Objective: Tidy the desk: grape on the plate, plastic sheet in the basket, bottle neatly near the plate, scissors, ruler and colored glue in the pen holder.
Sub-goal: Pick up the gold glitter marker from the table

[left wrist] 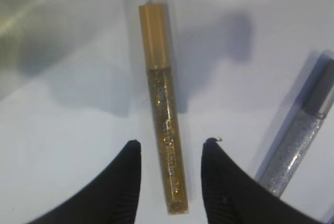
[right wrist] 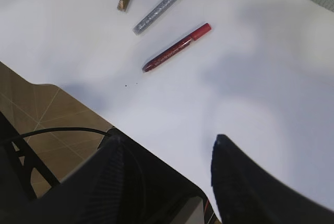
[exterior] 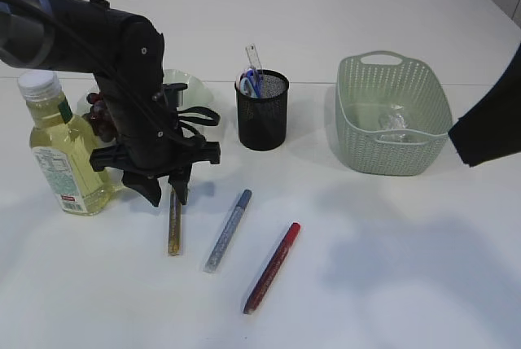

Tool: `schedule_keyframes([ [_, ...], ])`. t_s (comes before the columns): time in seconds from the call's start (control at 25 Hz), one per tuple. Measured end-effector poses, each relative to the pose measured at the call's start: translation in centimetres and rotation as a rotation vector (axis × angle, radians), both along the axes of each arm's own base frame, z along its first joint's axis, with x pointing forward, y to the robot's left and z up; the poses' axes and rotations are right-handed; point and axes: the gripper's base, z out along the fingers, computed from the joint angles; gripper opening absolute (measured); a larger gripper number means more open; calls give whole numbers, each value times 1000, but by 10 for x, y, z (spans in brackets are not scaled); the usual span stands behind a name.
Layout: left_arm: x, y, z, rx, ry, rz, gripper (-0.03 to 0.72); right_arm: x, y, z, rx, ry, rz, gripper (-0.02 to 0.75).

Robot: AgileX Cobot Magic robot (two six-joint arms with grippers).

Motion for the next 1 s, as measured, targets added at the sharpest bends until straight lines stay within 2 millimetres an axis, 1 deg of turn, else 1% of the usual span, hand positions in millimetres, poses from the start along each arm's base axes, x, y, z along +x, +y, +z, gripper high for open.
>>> schedule_keyframes([
  [0.52,3,-2,-23,16,26,1,279,0,0,0,0,2,-1,430],
  [1.0,4,-3,-28,14,23,2,277,0,0,0,1,3,-1,430],
])
